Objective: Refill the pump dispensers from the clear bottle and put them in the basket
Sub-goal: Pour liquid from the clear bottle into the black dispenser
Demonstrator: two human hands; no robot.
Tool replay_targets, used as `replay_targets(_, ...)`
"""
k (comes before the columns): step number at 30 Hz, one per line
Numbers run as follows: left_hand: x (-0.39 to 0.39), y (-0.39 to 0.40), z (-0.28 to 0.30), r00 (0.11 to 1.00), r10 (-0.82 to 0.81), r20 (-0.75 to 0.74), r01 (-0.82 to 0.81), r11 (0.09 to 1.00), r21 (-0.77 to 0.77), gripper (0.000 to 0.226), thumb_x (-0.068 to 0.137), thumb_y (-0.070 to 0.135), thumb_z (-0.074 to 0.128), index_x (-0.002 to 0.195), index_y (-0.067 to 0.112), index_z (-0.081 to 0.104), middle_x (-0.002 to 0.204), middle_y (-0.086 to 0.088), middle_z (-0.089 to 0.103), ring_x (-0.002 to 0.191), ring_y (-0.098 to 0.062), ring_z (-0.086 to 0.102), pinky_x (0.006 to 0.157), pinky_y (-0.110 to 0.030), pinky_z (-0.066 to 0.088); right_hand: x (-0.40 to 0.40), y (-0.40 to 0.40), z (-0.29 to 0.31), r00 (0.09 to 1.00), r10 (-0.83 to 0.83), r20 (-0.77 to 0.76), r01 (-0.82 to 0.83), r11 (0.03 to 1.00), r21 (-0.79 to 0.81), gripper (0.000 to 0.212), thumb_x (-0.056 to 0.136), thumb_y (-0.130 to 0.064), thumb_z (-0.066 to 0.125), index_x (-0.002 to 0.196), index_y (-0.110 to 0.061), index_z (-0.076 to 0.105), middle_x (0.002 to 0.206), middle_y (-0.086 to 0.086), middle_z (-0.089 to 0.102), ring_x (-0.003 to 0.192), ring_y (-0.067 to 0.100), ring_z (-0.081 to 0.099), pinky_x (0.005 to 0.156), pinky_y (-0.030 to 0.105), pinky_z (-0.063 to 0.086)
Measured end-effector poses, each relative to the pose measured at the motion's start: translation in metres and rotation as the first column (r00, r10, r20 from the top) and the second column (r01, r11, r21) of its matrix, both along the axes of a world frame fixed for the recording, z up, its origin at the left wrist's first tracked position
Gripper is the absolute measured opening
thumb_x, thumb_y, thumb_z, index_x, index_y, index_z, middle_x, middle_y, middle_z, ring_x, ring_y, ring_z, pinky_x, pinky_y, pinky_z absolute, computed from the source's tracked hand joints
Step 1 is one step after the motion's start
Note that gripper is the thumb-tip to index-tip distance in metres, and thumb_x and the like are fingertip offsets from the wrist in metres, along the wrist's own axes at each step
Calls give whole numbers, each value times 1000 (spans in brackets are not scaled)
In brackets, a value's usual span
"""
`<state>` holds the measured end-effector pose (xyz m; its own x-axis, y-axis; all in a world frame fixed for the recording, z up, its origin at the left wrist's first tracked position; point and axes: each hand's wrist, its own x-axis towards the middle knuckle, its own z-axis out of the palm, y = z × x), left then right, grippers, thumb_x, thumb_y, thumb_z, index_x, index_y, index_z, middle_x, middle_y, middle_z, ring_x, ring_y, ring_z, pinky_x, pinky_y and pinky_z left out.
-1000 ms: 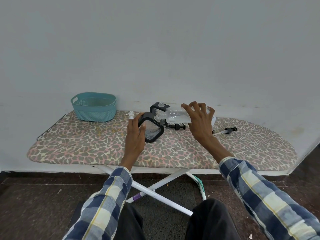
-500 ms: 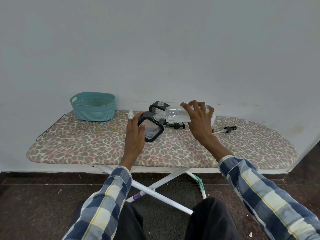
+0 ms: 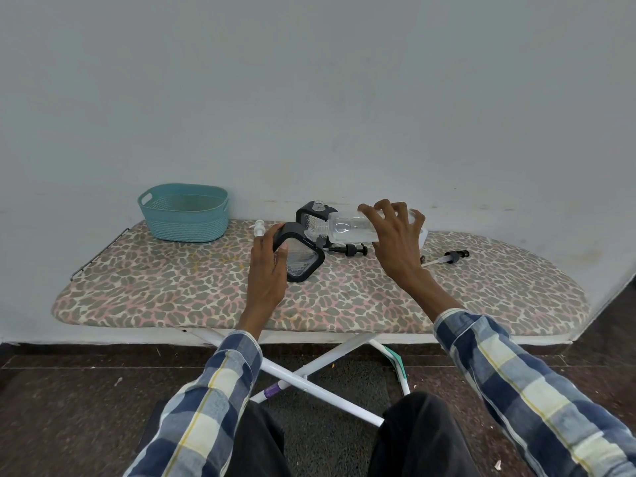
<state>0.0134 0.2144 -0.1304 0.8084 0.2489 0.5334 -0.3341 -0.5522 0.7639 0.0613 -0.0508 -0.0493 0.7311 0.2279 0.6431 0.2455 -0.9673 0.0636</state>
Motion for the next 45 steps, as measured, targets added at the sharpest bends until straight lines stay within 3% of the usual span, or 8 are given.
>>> replay_targets(10, 2, -1, 0, 1000, 2, -7, -2, 1000, -6, 43, 116, 42, 39, 159, 39, 40, 156, 0, 43, 142, -22, 48, 119, -54, 43, 1, 0, -1, 1000, 2, 1, -2, 1000, -10, 101, 62, 18, 71, 142, -38, 49, 134, -4, 52, 124, 28, 49, 106, 58, 35)
replay_targets(24, -1, -1, 1, 1000, -1, 8, 1, 1000, 5, 43, 116, 47, 37, 159, 39, 40, 156, -2, 43, 141, -23, 48, 118, -51, 44, 3, -1, -2, 1000, 6, 29, -6, 1000, -2, 101, 61, 20, 66, 142, -37, 49, 134, -4, 52, 124, 28, 49, 106, 58, 35)
replay_targets(33, -3, -2, 2, 1000, 4, 6, -4, 1000, 6, 44, 117, 48, 36, 159, 39, 39, 156, 0, 43, 141, -21, 48, 119, -52, 44, -2, 2, -8, 1000, 15, -22, -14, 998, 58, 96, 66, 11, 79, 143, -37, 48, 134, -4, 51, 124, 28, 48, 103, 57, 37)
replay_targets(37, -6, -1, 4, 1000, 0, 12, 0, 1000, -13, 44, 117, 44, 37, 159, 34, 39, 157, 1, 44, 143, -20, 47, 119, -47, 42, -5, 9, -24, 992, 81, -102, -60, 978, 199, 85, 75, -12, 90, 145, -35, 48, 133, -1, 51, 123, 29, 47, 99, 59, 41)
replay_targets(40, -10, -3, 9, 1000, 11, -12, -12, 998, -59, 42, 117, 35, 40, 159, 33, 40, 157, 4, 44, 136, -10, 48, 111, -36, 41, -5, 19, -38, 975, 151, -163, -77, 917, 390, 81, 79, -25, 92, 146, -33, 46, 135, -1, 52, 124, 29, 46, 96, 54, 43)
replay_targets(42, -13, -5, 13, 999, 17, -43, -21, 995, -96, 42, 116, 31, 41, 158, 32, 41, 158, 6, 44, 130, 0, 46, 106, -29, 38, -3, 25, -45, 955, 233, -183, -84, 807, 585, 82, 78, -30, 91, 146, -30, 46, 138, 1, 54, 127, 29, 47, 97, 49, 42)
replay_targets(45, -14, -5, 13, 998, 9, -57, -16, 991, -130, 39, 116, 32, 41, 155, 33, 42, 157, 7, 47, 128, -2, 48, 105, -29, 38, -1, 32, -50, 921, 344, -181, -68, 600, 797, 87, 77, -38, 93, 147, -25, 44, 144, 4, 57, 133, 28, 52, 109, 52, 47)
